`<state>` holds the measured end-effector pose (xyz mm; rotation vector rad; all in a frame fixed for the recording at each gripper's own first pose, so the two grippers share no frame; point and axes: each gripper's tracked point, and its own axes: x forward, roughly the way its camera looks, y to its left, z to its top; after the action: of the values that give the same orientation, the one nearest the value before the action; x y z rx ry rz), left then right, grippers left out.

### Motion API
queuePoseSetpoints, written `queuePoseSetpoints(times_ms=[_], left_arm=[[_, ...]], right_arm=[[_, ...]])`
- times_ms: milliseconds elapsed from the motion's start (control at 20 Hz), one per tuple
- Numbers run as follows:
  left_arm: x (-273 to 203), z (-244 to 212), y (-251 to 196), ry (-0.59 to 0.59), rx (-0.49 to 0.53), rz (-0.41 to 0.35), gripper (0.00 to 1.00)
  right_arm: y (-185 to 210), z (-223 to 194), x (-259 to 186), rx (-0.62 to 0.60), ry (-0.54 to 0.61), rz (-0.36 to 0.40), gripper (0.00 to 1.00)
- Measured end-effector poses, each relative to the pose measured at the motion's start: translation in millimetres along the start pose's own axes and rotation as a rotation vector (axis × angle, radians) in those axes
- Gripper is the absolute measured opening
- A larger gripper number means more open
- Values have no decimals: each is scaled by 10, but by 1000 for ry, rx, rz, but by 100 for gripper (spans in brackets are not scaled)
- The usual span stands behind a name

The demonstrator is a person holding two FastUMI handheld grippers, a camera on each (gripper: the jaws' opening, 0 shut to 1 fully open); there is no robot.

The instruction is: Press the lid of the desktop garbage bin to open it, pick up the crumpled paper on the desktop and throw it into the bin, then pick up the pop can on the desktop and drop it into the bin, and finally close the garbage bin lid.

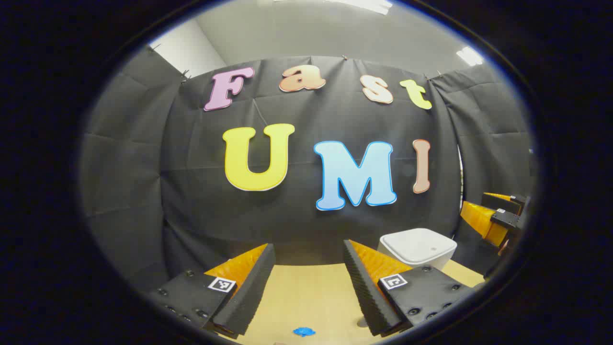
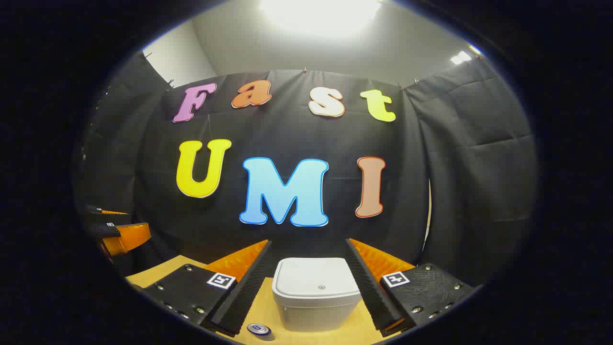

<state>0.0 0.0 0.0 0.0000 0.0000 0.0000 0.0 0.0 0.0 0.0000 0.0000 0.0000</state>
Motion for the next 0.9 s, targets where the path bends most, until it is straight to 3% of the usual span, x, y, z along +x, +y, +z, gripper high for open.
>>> queuePoseSetpoints(times_ms=[550, 600, 650, 800, 900], left_arm=[[114, 124, -100, -31, 42, -23, 95], [143, 132, -123, -32, 43, -28, 92], [171, 132, -147, -29, 43, -32, 92], [237, 129, -211, -19, 41, -46, 96], [242, 134, -234, -15, 39, -48, 97]], right_arm=[[-44, -112, 139, 35, 50, -9, 95], [-43, -117, 149, 29, 52, -9, 95], [-42, -135, 169, 27, 53, -2, 86], [-28, -179, 208, 35, 64, 0, 78], [-62, -197, 227, 46, 70, -10, 61]])
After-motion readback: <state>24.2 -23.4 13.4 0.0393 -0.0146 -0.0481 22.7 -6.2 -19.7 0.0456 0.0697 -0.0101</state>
